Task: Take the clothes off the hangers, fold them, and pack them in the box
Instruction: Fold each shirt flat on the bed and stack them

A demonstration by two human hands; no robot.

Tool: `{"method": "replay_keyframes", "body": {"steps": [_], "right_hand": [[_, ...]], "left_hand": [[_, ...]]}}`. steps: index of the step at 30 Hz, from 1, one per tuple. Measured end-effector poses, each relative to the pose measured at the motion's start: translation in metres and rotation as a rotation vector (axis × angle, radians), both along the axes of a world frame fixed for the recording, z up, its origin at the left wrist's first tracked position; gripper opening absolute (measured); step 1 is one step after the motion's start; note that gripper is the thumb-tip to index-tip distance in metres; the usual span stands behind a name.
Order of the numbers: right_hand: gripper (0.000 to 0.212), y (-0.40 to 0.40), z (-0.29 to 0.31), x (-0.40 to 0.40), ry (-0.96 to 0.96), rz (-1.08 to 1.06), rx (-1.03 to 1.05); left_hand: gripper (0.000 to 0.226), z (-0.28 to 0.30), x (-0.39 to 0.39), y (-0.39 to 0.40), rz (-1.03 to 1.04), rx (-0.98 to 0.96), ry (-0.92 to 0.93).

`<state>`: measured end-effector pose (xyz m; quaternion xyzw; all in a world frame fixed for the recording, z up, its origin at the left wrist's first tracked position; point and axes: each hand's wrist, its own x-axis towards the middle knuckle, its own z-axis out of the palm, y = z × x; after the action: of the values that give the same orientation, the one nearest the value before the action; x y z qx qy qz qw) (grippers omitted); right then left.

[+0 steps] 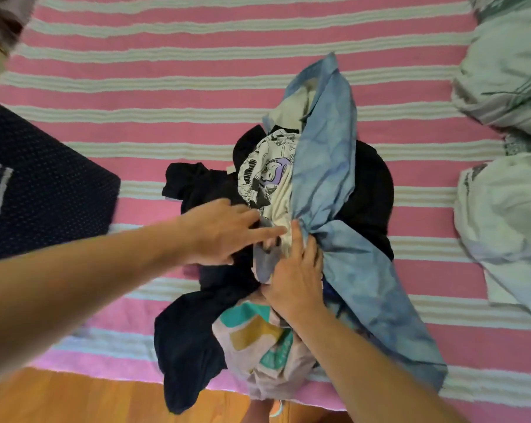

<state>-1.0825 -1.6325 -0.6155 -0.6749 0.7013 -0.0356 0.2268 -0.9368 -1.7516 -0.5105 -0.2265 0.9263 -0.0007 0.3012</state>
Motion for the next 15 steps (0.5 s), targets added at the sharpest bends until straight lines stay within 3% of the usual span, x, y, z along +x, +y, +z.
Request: {"method": "replay_keyframes", "body": {"steps": [1, 3, 7, 9, 11, 13, 15], "right_hand": [[0.098, 0.002, -0.002, 0.000, 0.011, 0.002, -0.005], [0.108, 0.005, -0.006, -0.001, 0.019, -0.012, -0.040], [0.110, 0.011, -0.019, -0.013, 0.093, -0.060, -0.149], [0.106, 0.012, -0.028, -0.032, 0.140, -0.191, -0.154], [0.116, 0.010, -0.041, -0.052, 0.117, -0.367, -0.051], [0.123, 0.004, -0.057, -0.061, -0.023, -0.492, 0.108], [0.117, -0.005, -0.068, -0.058, -0.115, -0.527, 0.123]], "left_hand": [[0.131, -0.003, 0.003, -0.021, -0.184, -0.146, -0.033], [0.147, -0.017, -0.008, -0.054, -0.384, -0.199, -0.093], [0.130, -0.068, -0.060, -0.091, -0.526, -0.199, -0.041], [0.118, -0.087, -0.077, -0.103, -0.517, -0.197, -0.130], [0.110, -0.099, -0.083, -0.112, -0.486, -0.127, -0.172], [0.105, -0.110, -0.079, -0.116, -0.367, 0.035, -0.075], [0.092, -0.117, -0.067, -0.113, -0.183, 0.188, 0.035]]}}
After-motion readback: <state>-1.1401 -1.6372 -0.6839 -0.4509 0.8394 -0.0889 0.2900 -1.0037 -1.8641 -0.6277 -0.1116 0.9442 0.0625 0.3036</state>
